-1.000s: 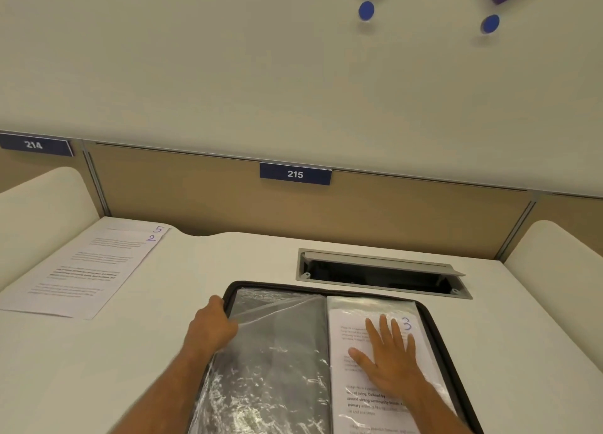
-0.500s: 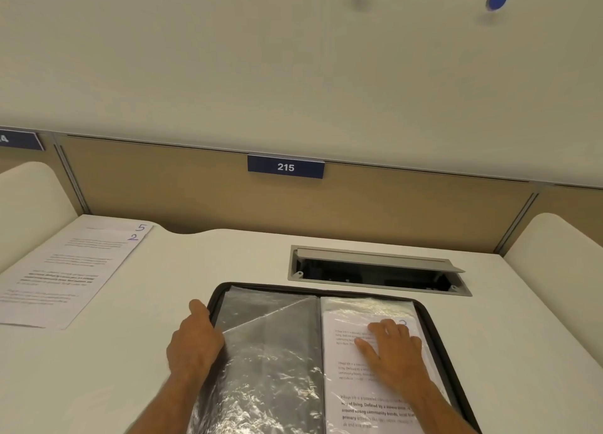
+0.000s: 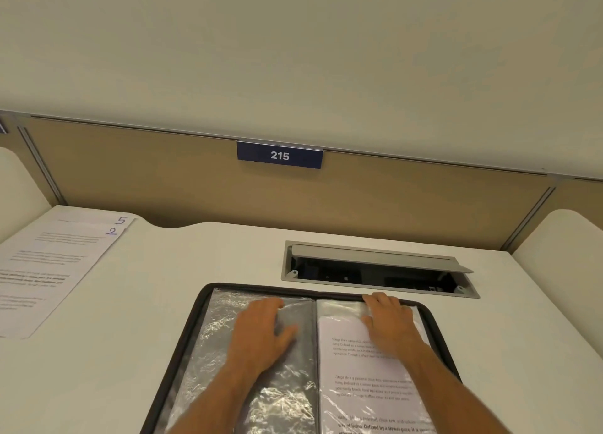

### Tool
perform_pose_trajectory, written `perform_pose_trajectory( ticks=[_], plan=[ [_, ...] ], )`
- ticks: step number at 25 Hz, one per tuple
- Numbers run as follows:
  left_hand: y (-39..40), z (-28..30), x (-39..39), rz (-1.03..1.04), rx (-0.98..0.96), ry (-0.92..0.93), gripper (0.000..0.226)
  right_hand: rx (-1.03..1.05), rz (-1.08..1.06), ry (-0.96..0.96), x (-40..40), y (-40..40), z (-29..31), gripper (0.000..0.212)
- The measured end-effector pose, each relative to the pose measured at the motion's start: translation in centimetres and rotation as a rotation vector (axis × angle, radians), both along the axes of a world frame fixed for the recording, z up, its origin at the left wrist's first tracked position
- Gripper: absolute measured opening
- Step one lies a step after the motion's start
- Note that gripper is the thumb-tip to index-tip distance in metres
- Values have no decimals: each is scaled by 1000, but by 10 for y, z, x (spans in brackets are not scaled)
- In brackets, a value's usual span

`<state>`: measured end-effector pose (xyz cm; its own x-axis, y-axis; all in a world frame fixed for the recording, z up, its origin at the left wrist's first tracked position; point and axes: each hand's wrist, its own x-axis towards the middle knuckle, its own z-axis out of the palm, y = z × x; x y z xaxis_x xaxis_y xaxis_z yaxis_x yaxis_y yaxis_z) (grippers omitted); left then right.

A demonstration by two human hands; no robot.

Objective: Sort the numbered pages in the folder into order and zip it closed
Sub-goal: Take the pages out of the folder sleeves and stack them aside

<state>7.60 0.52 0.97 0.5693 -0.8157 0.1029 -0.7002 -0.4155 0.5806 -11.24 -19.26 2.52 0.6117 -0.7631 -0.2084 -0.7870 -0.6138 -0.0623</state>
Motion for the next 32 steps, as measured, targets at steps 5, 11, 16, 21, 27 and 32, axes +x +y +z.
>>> perform_pose_trajectory(
  ticks=[5, 11, 16, 21, 27, 32],
  plan=[
    [-30, -16, -33, -117, 320, -188, 98, -86, 9, -23, 12, -11, 2, 31],
    [-30, -32, -39, -133, 429, -243, 108, -110, 1, -84, 17, -15, 8, 12],
    [-29, -31, -39, -138, 442, -254, 107, -124, 69, -35, 14, -11, 12, 38],
    [-29, -32, -39, -147, 444, -247, 105, -202, 188, 52, 12, -8, 25, 23],
    [-28, -33, -39, -153, 459, -246, 104, 34, 196, -76, 24, -9, 30, 5],
    [-29, -33, -38, -156, 460, -243, 103, 309, 126, -78, 29, -21, 47, 14]
  ],
)
